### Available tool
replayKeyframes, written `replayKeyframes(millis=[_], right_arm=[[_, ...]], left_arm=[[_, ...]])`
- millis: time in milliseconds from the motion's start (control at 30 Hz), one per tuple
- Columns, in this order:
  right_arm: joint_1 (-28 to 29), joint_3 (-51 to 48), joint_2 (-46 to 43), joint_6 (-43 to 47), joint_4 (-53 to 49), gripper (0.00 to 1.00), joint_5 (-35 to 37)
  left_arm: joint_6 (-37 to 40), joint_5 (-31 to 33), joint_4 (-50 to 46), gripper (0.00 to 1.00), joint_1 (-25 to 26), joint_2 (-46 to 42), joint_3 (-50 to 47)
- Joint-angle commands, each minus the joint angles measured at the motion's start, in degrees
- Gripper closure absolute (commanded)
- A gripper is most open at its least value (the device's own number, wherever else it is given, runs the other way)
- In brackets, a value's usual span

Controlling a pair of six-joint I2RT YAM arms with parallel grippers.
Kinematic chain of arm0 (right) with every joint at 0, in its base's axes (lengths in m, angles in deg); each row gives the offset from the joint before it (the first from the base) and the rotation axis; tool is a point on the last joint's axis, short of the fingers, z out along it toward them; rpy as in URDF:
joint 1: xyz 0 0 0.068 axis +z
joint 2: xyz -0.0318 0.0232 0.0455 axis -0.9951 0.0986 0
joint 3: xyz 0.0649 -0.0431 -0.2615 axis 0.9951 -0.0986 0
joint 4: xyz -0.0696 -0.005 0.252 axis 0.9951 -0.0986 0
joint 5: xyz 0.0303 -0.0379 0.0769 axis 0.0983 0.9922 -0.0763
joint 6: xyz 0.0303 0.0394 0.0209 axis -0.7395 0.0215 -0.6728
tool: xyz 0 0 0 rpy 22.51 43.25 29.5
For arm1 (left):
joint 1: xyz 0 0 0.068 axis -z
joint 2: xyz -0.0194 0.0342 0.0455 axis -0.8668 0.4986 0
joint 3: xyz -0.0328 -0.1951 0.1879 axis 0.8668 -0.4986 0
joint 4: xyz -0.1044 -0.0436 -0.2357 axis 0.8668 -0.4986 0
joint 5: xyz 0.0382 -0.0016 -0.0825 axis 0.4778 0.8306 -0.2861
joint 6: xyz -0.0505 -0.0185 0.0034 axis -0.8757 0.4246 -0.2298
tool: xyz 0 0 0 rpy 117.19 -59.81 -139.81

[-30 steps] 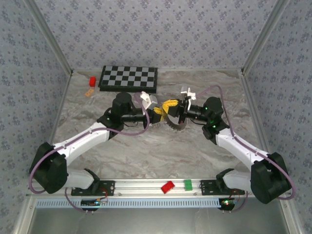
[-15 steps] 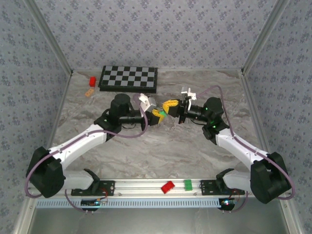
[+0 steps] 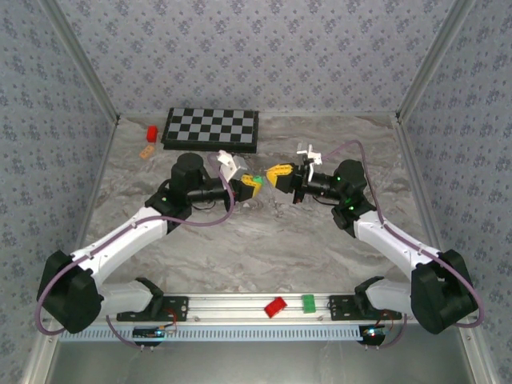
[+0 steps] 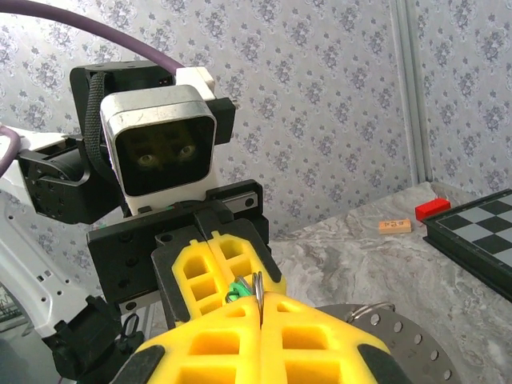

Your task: Put the keys on the keyring

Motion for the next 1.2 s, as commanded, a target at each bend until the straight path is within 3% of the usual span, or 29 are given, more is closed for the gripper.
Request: replayKeyframes(millis=[0, 567, 867, 1167], right_arm=[[0.2, 0.5, -0.2, 1.3, 0.0, 1.0, -0.8], [1.5, 2.0, 0.5, 3.5, -3.7, 1.0, -1.7], [0.9, 1.7, -1.0, 4.1, -5.1, 1.0, -1.9], [1.3, 1.7, -0.9, 4.9, -7.4, 1.0, -3.2]], left_arm=[[1.5, -0.8, -2.1, 1.0, -0.7, -1.1, 2.3], [4.7, -4.0, -6.7, 1.0, 0.0, 1.8, 5.7], [7.7, 3.0, -10.0, 1.0, 0.0, 0.6, 6.0], [9.5, 3.0, -13.0, 1.0, 0.2, 1.2, 8.6]])
